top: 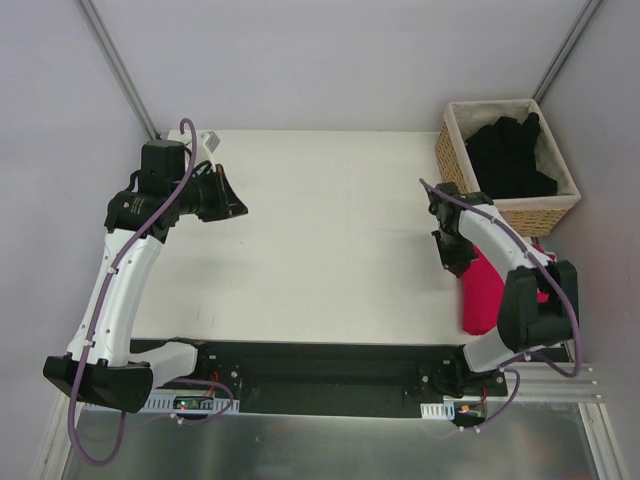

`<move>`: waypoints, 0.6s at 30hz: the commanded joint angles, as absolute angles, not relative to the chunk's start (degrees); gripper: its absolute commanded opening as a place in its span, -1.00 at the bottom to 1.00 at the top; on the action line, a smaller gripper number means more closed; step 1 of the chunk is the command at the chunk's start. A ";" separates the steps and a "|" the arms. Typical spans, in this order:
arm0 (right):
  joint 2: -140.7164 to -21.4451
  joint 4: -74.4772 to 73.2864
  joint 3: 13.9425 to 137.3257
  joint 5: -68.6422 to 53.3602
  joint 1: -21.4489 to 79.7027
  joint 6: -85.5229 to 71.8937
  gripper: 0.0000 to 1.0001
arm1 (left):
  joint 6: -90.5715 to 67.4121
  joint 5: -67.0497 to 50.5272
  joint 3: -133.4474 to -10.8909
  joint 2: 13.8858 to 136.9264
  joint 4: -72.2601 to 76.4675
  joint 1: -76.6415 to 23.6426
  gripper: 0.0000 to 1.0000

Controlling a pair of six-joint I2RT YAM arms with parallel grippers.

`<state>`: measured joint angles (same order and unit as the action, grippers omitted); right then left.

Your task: Fold and stack the t-shirts

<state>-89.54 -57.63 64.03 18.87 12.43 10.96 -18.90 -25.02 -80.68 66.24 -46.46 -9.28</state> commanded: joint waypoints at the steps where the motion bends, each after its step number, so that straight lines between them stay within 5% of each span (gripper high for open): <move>1: -78.96 -58.45 66.18 11.09 15.20 10.55 -0.98 | -18.63 -25.40 -79.90 64.87 -45.88 -8.79 -1.00; 8: -61.47 -45.37 68.72 -2.20 18.28 6.26 -0.92 | -19.86 -27.94 -73.06 61.18 -38.79 -8.61 -1.00; 14: -55.20 -31.12 67.59 3.08 18.28 2.63 -0.07 | -21.36 -27.43 -67.59 54.15 -29.27 -8.26 -0.98; 18: -58.60 -36.54 71.87 4.30 18.28 6.15 0.20 | -20.48 -24.18 -68.03 53.17 -29.09 -8.09 -0.44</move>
